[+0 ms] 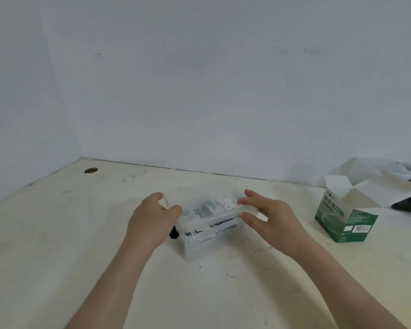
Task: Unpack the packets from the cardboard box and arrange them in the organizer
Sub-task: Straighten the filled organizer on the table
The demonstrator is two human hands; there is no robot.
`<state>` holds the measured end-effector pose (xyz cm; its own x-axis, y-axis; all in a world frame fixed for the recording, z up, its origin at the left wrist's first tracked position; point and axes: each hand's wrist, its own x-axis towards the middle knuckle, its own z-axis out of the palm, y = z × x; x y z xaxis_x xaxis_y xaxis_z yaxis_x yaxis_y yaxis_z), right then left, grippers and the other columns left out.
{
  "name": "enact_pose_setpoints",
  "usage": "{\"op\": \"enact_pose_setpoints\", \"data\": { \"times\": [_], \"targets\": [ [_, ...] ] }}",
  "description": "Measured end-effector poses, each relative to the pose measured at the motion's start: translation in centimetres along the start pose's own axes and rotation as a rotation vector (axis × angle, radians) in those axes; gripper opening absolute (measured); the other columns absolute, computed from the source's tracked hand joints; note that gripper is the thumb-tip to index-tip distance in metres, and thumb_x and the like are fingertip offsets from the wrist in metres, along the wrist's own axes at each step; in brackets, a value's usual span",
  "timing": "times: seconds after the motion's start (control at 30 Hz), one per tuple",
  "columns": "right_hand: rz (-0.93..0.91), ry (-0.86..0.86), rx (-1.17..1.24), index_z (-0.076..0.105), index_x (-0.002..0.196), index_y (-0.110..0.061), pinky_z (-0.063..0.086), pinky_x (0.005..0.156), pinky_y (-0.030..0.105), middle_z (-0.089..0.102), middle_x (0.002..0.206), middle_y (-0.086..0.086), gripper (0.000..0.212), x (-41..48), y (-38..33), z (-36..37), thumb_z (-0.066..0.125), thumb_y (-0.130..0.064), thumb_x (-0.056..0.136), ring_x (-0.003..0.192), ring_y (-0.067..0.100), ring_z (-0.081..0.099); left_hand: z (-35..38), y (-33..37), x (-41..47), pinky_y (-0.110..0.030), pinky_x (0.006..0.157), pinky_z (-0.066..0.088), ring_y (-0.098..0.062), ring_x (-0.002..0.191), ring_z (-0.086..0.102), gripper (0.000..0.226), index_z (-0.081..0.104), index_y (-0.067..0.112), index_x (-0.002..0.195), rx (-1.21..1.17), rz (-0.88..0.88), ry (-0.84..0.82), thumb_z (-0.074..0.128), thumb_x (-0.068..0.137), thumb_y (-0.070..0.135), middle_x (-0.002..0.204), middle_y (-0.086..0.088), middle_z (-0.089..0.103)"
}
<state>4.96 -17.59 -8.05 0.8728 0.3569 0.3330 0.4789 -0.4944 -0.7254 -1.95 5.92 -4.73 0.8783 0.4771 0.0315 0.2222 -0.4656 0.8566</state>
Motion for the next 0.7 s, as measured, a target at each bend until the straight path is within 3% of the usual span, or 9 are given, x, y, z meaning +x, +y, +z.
{"op": "enact_pose_setpoints", "data": {
  "times": [0.1,0.17,0.23,0.3,0.33,0.4,0.47,0.63,0.7],
  "targets": [
    [0.021,-0.011,0.029,0.068,0.117,-0.028,0.039,0.108,0.022,0.051,0.143,-0.004,0.03,-0.3,0.0,-0.1,0.07,-0.021,0.088,0.131,-0.009,0.04,0.0,-0.2,-1.0,-0.031,0.067,0.04,-0.018,0.077,0.057,0.024,0.038,0.033,0.078,0.062,0.028,-0.006,0.059,0.086,0.025,0.067,0.01,0.057],
    [0.045,0.001,0.07,0.069,0.112,-0.031,0.041,0.097,0.009,0.052,0.141,-0.005,0.029,-0.4,-0.2,-0.1,0.072,-0.019,0.086,0.118,-0.009,0.051,0.0,-0.4,-1.1,-0.032,0.063,0.041,-0.017,0.063,0.056,0.03,0.036,0.036,0.071,0.011,0.023,-0.027,0.059,0.085,0.023,0.058,0.007,0.058],
    [0.068,0.012,0.12,0.068,0.104,-0.035,0.044,0.089,0.006,0.055,0.136,-0.008,0.028,-0.5,-0.3,-0.2,0.075,-0.018,0.083,0.106,-0.007,0.06,0.0,-0.7,-0.9,-0.033,0.063,0.04,-0.019,0.053,0.05,0.031,0.038,0.037,0.069,-0.038,0.01,-0.044,0.061,0.084,0.021,0.048,0.008,0.053],
    [0.081,0.032,0.15,0.069,0.097,-0.036,0.047,0.086,0.008,0.058,0.131,-0.01,0.026,-0.8,-0.4,-0.3,0.078,-0.018,0.08,0.101,-0.003,0.064,-0.2,-0.5,-0.9,-0.032,0.064,0.04,-0.017,0.053,0.049,0.021,0.048,0.037,0.08,-0.051,-0.002,-0.056,0.062,0.085,0.022,0.048,0.009,0.052],
    [0.085,0.049,0.163,0.07,0.095,-0.034,0.049,0.084,0.01,0.059,0.129,-0.011,0.025,-0.9,-0.4,-0.3,0.08,-0.018,0.078,0.099,-0.002,0.065,-0.3,-0.4,-0.9,-0.032,0.067,0.041,-0.016,0.057,0.052,0.019,0.055,0.036,0.096,-0.046,-0.009,-0.062,0.064,0.085,0.024,0.053,0.009,0.055],
    [0.097,0.08,0.201,0.072,0.094,-0.03,0.051,0.08,0.013,0.06,0.125,-0.011,0.025,-1.3,-0.4,-0.3,0.082,-0.018,0.075,0.097,0.002,0.067,-0.4,-0.2,-0.8,-0.032,0.077,0.045,-0.014,0.071,0.06,0.051,0.051,0.021,0.133,-0.033,-0.015,-0.062,0.067,0.085,0.028,0.067,0.007,0.061],
    [0.113,0.104,0.224,0.073,0.092,-0.027,0.052,0.076,0.015,0.061,0.121,-0.012,0.024,-1.6,-0.4,-0.3,0.083,-0.018,0.073,0.096,0.008,0.068,-0.4,0.0,-0.8,-0.033,0.082,0.047,-0.01,0.074,0.062,0.06,0.048,0.016,0.138,-0.018,0.005,-0.037,0.069,0.084,0.029,0.071,0.006,0.061],
    [0.178,0.116,0.211,0.073,0.086,-0.026,0.054,0.075,0.018,0.063,0.113,-0.017,0.015,-2.1,-0.4,-0.7,0.082,-0.026,0.075,0.088,0.004,0.069,0.2,0.4,-1.0,-0.044,0.082,0.055,-0.015,0.065,0.064,0.045,0.061,0.025,0.123,-0.044,0.014,-0.058,0.071,0.08,0.028,0.072,0.003,0.06],
    [0.181,0.103,0.182,0.073,0.084,-0.028,0.052,0.078,0.019,0.067,0.106,-0.018,0.008,-2.1,-0.4,-0.9,0.078,-0.033,0.079,0.09,-0.001,0.066,0.3,0.5,-1.3,-0.049,0.082,0.054,-0.019,0.067,0.061,0.024,0.066,0.05,0.085,-0.068,0.022,-0.107,0.067,0.069,0.032,0.072,0.001,0.059]
  ]
}}
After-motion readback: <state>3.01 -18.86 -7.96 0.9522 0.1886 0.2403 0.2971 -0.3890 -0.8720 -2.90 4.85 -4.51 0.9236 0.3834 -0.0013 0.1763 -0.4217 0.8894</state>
